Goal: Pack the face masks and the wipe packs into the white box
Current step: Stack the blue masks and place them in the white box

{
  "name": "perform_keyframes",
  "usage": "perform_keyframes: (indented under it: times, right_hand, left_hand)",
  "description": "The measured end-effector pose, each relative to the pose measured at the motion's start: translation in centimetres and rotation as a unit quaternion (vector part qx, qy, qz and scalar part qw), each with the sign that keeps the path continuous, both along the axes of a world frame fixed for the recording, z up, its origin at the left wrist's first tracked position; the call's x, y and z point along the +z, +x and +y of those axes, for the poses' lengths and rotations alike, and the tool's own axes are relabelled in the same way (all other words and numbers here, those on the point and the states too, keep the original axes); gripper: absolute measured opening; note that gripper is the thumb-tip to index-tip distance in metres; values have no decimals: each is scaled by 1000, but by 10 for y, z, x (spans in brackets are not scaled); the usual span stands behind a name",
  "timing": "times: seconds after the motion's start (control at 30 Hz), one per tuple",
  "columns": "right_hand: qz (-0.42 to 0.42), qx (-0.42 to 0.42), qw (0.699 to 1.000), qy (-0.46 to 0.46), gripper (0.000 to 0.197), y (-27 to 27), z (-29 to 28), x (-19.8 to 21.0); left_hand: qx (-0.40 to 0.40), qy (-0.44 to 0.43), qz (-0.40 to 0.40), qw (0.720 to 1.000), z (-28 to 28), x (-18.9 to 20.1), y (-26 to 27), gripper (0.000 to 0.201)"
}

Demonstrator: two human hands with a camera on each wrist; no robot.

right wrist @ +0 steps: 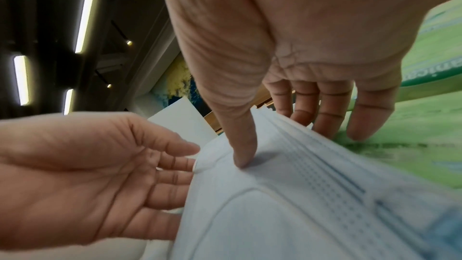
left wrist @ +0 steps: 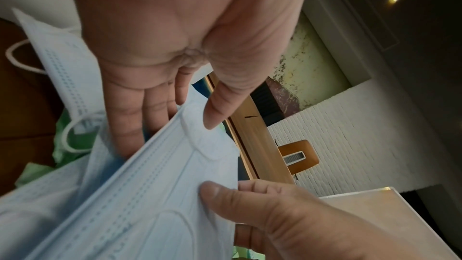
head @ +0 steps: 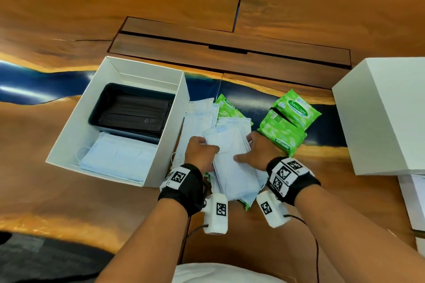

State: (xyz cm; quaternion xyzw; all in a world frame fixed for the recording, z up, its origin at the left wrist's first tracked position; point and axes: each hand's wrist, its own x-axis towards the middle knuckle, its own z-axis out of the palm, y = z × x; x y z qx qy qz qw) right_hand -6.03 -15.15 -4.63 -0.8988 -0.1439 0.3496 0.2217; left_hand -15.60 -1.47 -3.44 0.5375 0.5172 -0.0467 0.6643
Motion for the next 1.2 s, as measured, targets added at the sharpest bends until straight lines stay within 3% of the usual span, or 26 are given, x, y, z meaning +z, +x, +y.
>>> perform_keyframes:
  times: [0.1, 0.27, 0.37, 0.4, 0.47, 0.53, 0.6, 0.67, 0.77, 0.83, 0.93, 1.1, 1.2]
  right_hand:
    - [7, -21, 999, 37, 54, -4, 2, 2]
    - [31, -57, 997, 29, 66, -12, 6, 2]
    - [62, -74, 993, 66, 45, -10, 5, 11]
    - [103, -109, 982, 114, 35, -9, 3, 17]
    - [204, -199, 932, 223, 18, -6, -3, 32]
    - [262, -243, 887, 292, 16, -3, -10, 44]
    - [286, -249, 871, 313, 20, -1, -16, 48]
    - [260, -257, 883, 294, 15, -1, -19, 46]
    - [106, -236, 947, 189, 13, -2, -30, 32]
    - [52, -246, 954, 164, 21, -2, -38, 28]
    - [75, -296, 931, 199, 25, 3, -49, 33]
    - [217, -357, 846, 332, 29, -3, -45, 57]
    - [261, -325, 844, 337, 30, -11, -39, 63]
  left_hand:
    - [-9, -1, -15, 1000, -2, 0, 2, 23]
    - [-36, 11, -23, 999, -7, -1, 3, 29]
    - [-26, 15, -51, 998, -8, 4, 0, 33]
    - [-9, -1, -67, 998, -7, 6, -1, 31]
    - [15, -55, -111, 992, -5, 12, -1, 29]
    - [0, -72, -130, 989, -4, 20, -1, 28]
    - [-45, -25, -97, 994, -3, 22, 2, 33]
    - [-82, 39, -63, 994, -2, 19, 2, 39]
    - [-88, 82, -27, 992, -3, 10, -6, 37]
    - [-74, 95, -12, 993, -2, 4, -13, 31]
    - [-75, 115, -27, 990, -2, 5, -19, 20]
    - [-170, 21, -91, 981, -20, 34, -11, 50]
    - [-139, -76, -133, 978, -26, 40, -10, 44]
